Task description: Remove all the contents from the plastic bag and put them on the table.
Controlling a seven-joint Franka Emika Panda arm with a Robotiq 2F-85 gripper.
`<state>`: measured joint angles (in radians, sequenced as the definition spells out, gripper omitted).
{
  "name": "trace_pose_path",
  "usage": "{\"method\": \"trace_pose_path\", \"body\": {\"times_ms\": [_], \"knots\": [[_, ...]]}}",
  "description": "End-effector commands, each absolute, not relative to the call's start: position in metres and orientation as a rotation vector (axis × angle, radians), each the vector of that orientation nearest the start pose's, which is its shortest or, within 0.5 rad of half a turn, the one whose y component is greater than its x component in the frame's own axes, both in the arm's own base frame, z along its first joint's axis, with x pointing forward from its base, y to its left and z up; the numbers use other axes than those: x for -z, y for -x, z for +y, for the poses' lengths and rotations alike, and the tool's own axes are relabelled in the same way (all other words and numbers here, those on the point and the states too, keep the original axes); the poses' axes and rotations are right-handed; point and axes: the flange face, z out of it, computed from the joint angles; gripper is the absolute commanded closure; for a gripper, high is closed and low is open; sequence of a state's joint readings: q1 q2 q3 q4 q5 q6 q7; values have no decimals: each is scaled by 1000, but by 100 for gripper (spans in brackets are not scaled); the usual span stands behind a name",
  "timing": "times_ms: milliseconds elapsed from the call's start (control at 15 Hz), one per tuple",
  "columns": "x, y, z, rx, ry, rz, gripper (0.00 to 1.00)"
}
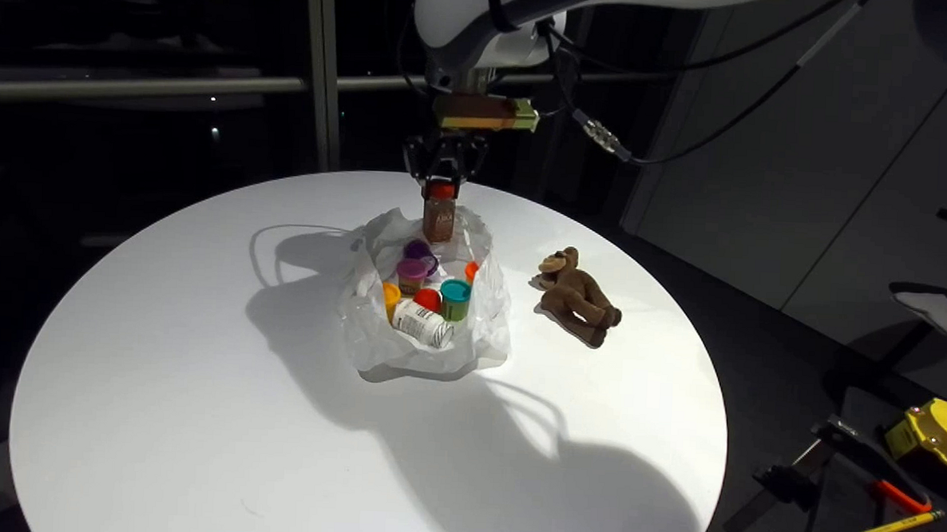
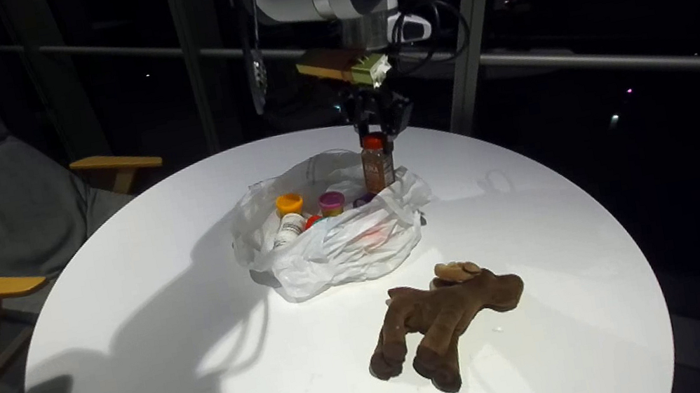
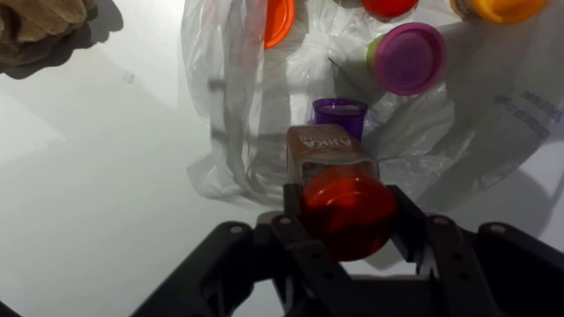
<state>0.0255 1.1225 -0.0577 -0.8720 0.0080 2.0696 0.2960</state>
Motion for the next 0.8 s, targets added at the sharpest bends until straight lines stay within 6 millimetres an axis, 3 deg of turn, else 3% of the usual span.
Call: {"method": "trace_pose_path", "body": {"times_ms": [0, 200, 400, 600, 733], "knots": [[-277, -783, -13, 195, 3120, 571, 76], [-309, -767, -34, 218, 3104, 675, 76], [-317, -743, -62, 162, 3109, 770, 76], [-289, -712, -84, 39, 3115, 788, 76], [-255, -691, -90, -37, 3112, 779, 76]]}}
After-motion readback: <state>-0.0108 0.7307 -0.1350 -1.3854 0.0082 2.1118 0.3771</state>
